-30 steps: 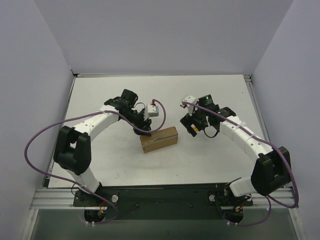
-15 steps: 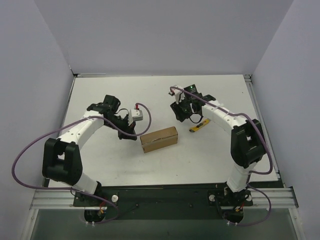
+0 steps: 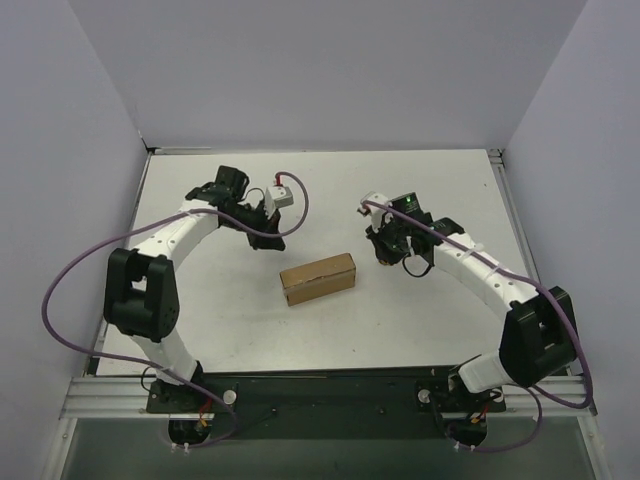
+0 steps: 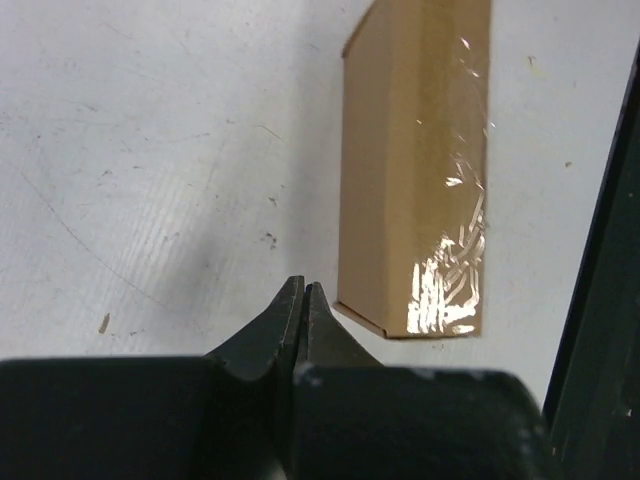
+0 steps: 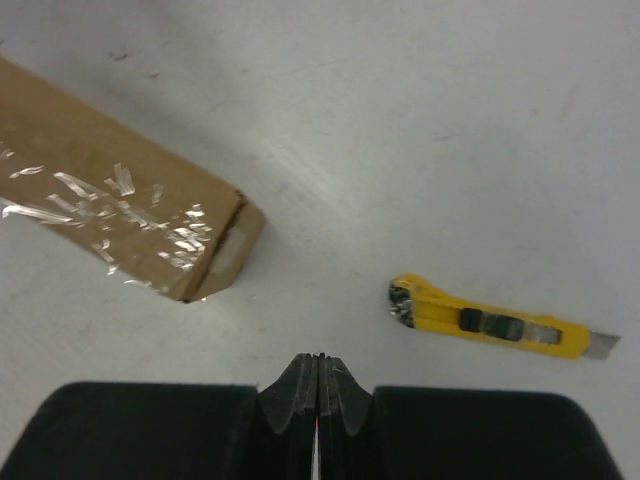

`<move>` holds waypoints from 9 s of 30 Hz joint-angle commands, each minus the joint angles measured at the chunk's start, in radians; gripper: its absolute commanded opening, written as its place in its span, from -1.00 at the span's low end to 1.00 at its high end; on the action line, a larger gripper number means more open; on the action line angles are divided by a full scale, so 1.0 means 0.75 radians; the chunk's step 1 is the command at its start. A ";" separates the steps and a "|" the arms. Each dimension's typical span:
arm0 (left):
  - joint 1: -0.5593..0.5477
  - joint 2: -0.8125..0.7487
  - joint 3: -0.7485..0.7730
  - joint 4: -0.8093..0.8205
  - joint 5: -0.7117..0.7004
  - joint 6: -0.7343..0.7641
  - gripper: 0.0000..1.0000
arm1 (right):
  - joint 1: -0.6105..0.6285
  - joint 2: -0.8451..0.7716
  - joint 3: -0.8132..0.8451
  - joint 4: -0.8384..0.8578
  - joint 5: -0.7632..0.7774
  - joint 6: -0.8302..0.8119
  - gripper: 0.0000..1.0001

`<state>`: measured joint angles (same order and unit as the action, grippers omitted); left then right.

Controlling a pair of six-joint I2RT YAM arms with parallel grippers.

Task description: Unpack the express box

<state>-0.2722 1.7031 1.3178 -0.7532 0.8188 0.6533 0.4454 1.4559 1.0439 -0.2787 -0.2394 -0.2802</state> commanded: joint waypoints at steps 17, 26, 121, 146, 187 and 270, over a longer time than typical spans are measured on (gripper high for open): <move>-0.138 0.126 -0.147 0.299 0.031 -0.415 -1.00 | 0.237 0.176 0.040 0.153 -0.192 0.061 -1.00; -0.242 0.061 -0.164 0.258 0.111 -0.329 -0.89 | 0.222 0.306 0.171 0.235 -0.090 0.138 -1.00; 0.332 0.186 -0.354 0.227 -0.317 -0.865 0.03 | 0.443 0.589 0.322 0.235 -0.159 0.320 -1.00; 0.330 0.229 -0.195 0.384 0.400 -0.965 -1.00 | 0.376 0.340 0.410 0.186 -0.102 -0.014 -1.00; 0.304 0.214 -0.017 0.088 0.236 -0.771 -1.00 | 0.273 0.219 -0.121 0.359 0.023 -0.040 -1.00; 0.201 0.237 -0.025 0.286 0.553 -1.141 -0.50 | 0.051 0.108 0.392 0.095 -0.344 0.171 -1.00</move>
<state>-0.1204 1.8679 1.2739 -0.6476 1.1328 -0.0994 0.5556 1.5642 1.3296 -0.2184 -0.5278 -0.2600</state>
